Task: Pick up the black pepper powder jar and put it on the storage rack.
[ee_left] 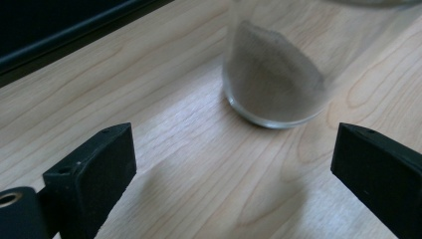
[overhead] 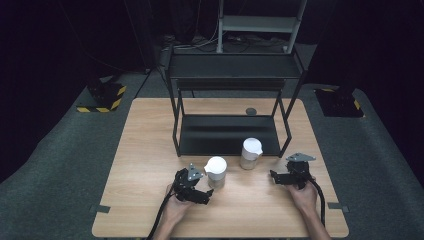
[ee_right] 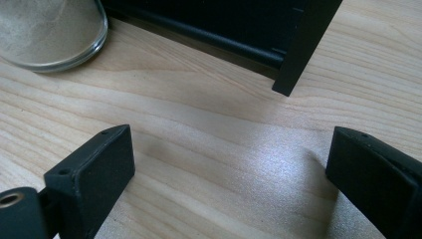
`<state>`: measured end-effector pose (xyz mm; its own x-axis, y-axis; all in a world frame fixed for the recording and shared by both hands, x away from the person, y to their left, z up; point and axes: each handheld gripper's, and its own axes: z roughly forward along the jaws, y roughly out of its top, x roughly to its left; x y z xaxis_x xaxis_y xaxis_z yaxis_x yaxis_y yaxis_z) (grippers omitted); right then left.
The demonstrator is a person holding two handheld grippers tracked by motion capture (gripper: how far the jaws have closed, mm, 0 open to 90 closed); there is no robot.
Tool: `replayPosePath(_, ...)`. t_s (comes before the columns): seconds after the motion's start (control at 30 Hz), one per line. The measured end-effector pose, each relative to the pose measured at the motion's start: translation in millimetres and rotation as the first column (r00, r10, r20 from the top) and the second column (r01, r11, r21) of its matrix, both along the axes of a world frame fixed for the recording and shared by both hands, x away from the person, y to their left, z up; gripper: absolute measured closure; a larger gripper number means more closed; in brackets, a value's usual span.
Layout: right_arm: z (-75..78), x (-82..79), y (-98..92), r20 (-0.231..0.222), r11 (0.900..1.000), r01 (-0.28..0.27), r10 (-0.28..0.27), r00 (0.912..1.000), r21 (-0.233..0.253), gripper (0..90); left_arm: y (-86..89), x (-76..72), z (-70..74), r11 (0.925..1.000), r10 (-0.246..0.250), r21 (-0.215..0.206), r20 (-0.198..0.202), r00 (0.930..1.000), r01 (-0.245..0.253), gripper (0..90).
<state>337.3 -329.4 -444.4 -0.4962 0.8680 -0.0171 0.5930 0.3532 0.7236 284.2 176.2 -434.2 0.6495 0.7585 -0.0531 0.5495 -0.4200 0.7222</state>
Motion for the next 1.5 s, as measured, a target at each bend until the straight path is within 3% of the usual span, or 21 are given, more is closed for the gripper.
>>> replayPosePath(0.23,0.1,0.0,0.1,-0.001,1.0,0.0,0.0,1.0,0.0,4.5,-4.4,0.3,3.5,0.9995,-0.029,-0.012,0.018,0.9994,0.03,5.4)
replayPosePath(0.67,0.0,-0.4,0.2,0.0,1.0,0.001,-0.001,1.0,0.0,4.8,-12.9,5.1,8.5,0.998,-0.026,-0.056,0.055,0.9982,0.029,8.5)
replayPosePath(1.5,0.0,-0.4,0.1,0.001,1.0,0.001,-0.001,1.0,0.0,4.8,-25.9,16.9,7.1,0.9963,-0.03,-0.078,0.064,0.9975,0.035,21.4)
